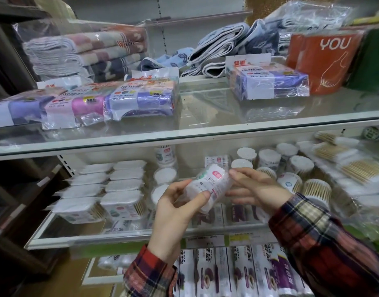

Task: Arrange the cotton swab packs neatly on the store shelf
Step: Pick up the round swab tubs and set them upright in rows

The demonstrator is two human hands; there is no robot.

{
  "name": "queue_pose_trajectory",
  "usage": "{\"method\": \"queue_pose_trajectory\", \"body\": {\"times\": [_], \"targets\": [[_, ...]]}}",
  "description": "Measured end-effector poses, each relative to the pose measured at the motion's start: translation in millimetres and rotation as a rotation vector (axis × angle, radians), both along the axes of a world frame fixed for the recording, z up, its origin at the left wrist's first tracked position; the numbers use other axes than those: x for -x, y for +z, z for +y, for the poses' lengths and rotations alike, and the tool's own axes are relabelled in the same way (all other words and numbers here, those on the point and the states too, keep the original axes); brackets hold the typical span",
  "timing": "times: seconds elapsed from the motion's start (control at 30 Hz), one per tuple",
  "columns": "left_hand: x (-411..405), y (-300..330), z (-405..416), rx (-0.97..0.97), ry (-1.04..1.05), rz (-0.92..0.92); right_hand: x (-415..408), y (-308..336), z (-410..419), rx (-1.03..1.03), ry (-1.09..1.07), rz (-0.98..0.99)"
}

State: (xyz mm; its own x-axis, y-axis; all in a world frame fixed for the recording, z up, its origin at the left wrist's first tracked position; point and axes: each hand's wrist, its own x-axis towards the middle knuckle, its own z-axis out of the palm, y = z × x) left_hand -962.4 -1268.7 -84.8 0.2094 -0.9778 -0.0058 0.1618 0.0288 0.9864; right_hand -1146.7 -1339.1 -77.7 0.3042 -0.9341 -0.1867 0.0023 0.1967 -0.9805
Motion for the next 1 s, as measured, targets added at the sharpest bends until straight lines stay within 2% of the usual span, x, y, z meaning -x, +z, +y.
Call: {"method": "queue_pose_trajectory", "body": {"times": [0.17, 0.33, 0.5, 0.67, 0.87, 1.0], "targets": [[8, -4, -1, 0.055, 0.057, 0.023, -2, -2, 5, -0.178, 0.062, -0.161], [21, -12, -3, 0.086, 0.058, -0.053, -9, 0, 2, -0.118, 0.049, -0.155], [29, -12, -14, 0.088, 0.039, -0.036, -14, -1, -8, -0.088, -0.015, -0.134], [32, -2, -31, 0.062, 0.076, -0.168, -19, 7, -32, 0.049, -0.058, -0.077], [20, 15, -73, -0.076, 0.042, -0.445, -21, 36, -69, 0.251, 0.096, 0.249], [14, 34, -98, -0.120, -0.028, -0.420, -35, 40, -87, 0.242, 0.111, 0.468]]}}
